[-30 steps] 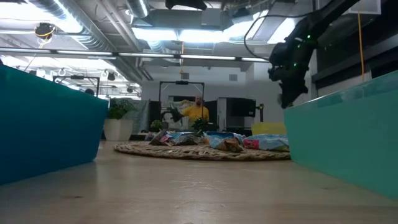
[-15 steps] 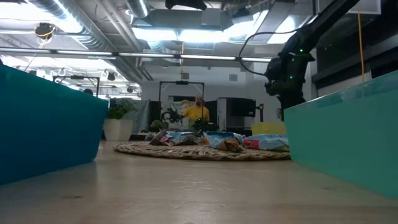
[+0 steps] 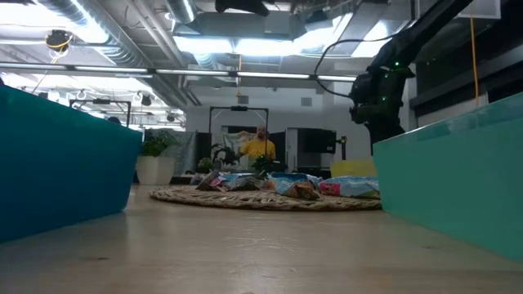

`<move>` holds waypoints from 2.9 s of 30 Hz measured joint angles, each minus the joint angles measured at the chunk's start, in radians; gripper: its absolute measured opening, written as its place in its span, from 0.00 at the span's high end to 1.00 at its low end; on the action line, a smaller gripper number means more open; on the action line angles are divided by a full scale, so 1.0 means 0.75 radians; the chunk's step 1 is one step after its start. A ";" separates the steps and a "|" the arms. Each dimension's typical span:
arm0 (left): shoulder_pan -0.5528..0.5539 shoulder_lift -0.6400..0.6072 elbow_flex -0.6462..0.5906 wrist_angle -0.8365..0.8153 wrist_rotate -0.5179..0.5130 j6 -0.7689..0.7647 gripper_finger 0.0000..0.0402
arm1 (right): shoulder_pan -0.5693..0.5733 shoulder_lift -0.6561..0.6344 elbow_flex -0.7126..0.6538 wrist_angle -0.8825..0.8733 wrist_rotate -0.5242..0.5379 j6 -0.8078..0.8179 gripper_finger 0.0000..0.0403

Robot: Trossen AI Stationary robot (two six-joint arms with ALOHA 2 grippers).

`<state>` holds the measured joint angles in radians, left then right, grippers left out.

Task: Pick and place Granola Bars by type
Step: Put the blue granola bar into the blue bin

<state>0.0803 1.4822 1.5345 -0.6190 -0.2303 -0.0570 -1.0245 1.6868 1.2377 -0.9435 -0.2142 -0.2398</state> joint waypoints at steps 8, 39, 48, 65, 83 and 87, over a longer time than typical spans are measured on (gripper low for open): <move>0.038 -0.001 -0.017 -0.148 -0.166 -0.057 0.56 | 0.001 -0.192 0.000 -0.006 0.000 0.064 0.71; 0.586 0.023 -0.421 -0.043 -0.075 -0.075 0.56 | 0.848 -1.181 -0.349 0.584 -0.099 0.419 0.71; 0.732 0.153 -0.427 0.011 0.210 0.089 0.52 | 0.973 -1.283 -0.648 1.079 -0.098 0.625 0.71; 0.848 0.401 -0.396 -0.044 0.331 0.048 0.35 | 1.053 -1.284 -0.649 1.095 -0.005 0.619 0.71; 0.835 0.493 -0.397 -0.067 0.285 0.034 0.35 | 1.053 -1.284 -0.649 1.095 -0.005 0.584 0.71; 0.834 0.493 -0.397 -0.078 0.247 -0.008 0.36 | 1.053 -1.284 -0.649 1.095 -0.006 0.584 0.71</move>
<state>0.7059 1.8523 1.2369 -0.6777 -0.0454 -0.0631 -0.2348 0.7238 0.7513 -0.1223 -0.2188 0.1982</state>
